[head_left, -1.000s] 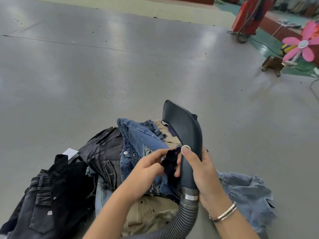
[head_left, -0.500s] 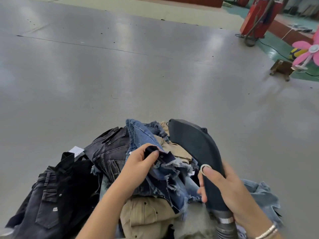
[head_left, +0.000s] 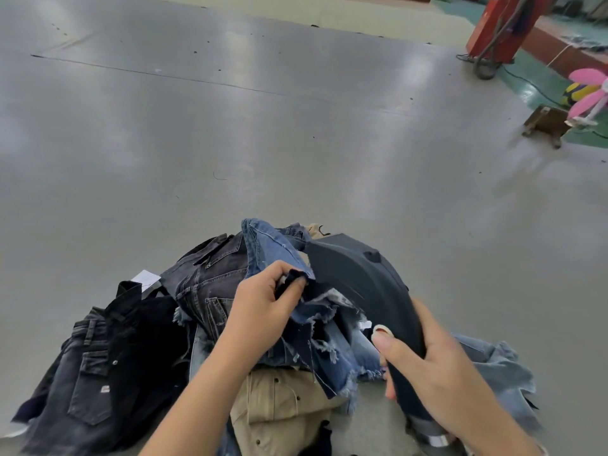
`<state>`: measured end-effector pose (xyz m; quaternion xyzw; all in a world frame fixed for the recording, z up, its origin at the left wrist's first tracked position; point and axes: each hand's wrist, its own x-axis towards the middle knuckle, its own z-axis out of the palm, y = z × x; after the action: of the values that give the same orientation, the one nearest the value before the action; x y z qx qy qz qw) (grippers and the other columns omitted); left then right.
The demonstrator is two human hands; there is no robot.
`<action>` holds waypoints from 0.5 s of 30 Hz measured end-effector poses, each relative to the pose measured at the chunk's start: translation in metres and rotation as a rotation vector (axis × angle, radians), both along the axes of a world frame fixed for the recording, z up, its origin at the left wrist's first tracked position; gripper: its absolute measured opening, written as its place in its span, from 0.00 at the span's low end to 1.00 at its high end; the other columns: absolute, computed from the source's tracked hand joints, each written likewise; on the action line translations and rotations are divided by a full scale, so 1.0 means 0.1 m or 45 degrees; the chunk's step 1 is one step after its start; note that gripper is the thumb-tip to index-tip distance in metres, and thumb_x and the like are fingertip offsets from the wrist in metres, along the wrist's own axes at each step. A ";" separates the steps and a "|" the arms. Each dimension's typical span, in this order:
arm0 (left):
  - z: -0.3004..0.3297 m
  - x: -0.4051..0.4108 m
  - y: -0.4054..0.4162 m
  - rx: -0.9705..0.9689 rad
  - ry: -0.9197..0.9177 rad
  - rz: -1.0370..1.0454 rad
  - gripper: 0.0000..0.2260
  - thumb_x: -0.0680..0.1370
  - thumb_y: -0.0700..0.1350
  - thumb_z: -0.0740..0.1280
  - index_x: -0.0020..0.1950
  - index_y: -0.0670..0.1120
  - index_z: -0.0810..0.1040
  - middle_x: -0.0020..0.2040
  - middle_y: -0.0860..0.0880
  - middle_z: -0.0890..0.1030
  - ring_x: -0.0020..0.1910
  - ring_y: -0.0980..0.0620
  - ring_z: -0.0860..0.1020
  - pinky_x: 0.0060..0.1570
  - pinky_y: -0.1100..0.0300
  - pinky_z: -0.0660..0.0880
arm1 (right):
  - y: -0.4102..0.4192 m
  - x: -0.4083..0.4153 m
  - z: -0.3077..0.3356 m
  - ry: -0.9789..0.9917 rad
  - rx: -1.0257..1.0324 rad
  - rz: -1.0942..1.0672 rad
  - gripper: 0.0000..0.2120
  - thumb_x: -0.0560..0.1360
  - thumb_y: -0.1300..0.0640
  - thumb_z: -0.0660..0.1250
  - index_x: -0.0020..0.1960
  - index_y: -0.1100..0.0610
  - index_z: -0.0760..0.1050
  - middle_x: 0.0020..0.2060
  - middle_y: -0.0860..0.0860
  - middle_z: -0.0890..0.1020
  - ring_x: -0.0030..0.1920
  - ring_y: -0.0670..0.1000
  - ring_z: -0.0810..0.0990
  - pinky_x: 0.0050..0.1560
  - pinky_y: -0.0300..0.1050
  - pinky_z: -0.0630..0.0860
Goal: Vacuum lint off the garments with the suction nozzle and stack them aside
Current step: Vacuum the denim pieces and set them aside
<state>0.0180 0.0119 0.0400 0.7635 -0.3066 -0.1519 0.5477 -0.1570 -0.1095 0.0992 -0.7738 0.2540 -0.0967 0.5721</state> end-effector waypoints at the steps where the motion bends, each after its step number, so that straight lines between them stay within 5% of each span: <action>1: 0.01 0.00 0.00 -0.023 -0.024 0.051 0.05 0.78 0.44 0.67 0.42 0.49 0.78 0.31 0.49 0.78 0.28 0.51 0.71 0.30 0.59 0.67 | 0.01 -0.01 0.01 0.002 -0.027 -0.027 0.11 0.67 0.39 0.64 0.46 0.25 0.69 0.29 0.49 0.79 0.26 0.50 0.79 0.30 0.36 0.75; 4: 0.02 -0.05 -0.02 -0.047 -0.101 0.127 0.06 0.77 0.43 0.68 0.40 0.48 0.77 0.30 0.47 0.77 0.28 0.55 0.69 0.30 0.64 0.65 | 0.06 -0.01 0.00 0.020 -0.090 -0.043 0.10 0.69 0.41 0.65 0.45 0.25 0.68 0.30 0.49 0.79 0.25 0.50 0.79 0.29 0.34 0.74; 9: 0.03 -0.12 -0.07 -0.044 0.041 0.000 0.07 0.77 0.40 0.67 0.43 0.52 0.79 0.33 0.58 0.81 0.32 0.62 0.78 0.35 0.73 0.69 | 0.14 0.04 -0.01 0.025 -0.159 -0.070 0.09 0.69 0.40 0.65 0.47 0.31 0.69 0.30 0.51 0.79 0.26 0.49 0.79 0.29 0.34 0.73; 15: 0.03 -0.11 -0.07 -0.212 0.444 -0.146 0.19 0.79 0.35 0.63 0.55 0.60 0.81 0.49 0.54 0.85 0.51 0.54 0.81 0.58 0.56 0.76 | 0.08 0.01 0.06 -0.025 -0.192 -0.180 0.11 0.73 0.48 0.66 0.45 0.31 0.69 0.29 0.54 0.78 0.25 0.51 0.78 0.27 0.34 0.74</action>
<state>0.0069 0.0052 0.0433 0.6590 -0.2617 -0.2868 0.6442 -0.1558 -0.1011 0.1056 -0.7938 0.2944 -0.1632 0.5066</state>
